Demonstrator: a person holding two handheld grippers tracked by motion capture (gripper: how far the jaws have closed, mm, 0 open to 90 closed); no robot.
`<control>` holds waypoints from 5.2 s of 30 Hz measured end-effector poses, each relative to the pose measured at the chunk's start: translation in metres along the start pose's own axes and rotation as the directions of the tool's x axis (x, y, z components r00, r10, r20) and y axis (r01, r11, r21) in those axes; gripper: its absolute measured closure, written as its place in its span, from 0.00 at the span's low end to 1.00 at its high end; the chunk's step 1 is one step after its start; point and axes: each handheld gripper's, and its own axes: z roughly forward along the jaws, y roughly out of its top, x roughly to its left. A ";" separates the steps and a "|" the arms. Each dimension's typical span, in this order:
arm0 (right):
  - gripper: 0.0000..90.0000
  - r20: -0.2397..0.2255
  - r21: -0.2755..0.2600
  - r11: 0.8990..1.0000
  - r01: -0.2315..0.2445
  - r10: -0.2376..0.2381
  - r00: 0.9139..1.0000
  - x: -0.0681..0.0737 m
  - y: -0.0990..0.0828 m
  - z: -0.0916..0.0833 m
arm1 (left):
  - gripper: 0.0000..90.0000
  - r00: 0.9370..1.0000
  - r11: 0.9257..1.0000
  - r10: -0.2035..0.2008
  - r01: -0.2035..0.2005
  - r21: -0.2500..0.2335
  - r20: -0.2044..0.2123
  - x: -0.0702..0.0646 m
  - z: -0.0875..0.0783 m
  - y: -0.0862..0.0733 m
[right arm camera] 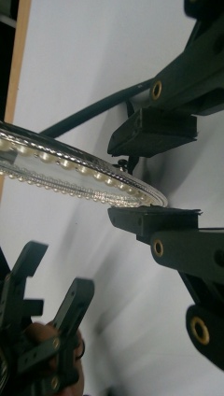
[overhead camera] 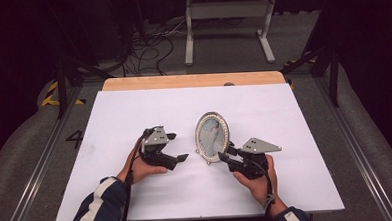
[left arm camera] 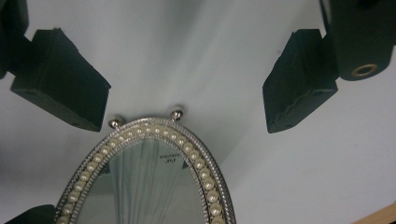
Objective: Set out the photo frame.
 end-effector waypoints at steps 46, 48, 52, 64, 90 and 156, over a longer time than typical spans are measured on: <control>0.93 0.033 -0.070 0.998 -0.009 0.011 0.999 -0.009 0.009 -0.010 | 0.47 0.999 1.000 -0.016 0.015 0.016 0.034 0.002 0.036 0.007; 0.93 0.037 -0.067 0.998 -0.002 0.005 0.999 -0.008 0.009 -0.010 | 0.43 1.000 1.000 -0.018 0.018 -0.002 0.021 0.002 0.034 0.009; 0.93 0.036 -0.061 0.998 0.001 0.001 0.999 -0.009 0.009 -0.011 | 0.40 0.999 0.998 -0.048 0.047 -0.037 -0.009 0.003 0.032 0.012; 0.94 0.053 -0.070 0.998 -0.008 0.012 0.999 -0.008 0.010 -0.009 | 0.69 0.997 0.999 -0.016 0.013 -0.038 -0.079 0.003 0.025 0.015; 0.93 0.104 -0.074 0.996 -0.046 0.054 0.993 -0.011 0.009 -0.002 | 0.45 0.996 0.997 -0.063 0.061 -0.039 -0.061 0.003 0.027 0.017; 0.93 0.090 -0.025 1.000 0.008 -0.006 0.996 -0.019 0.007 0.015 | 0.70 0.990 0.999 0.006 -0.001 0.034 -0.138 -0.024 0.000 0.006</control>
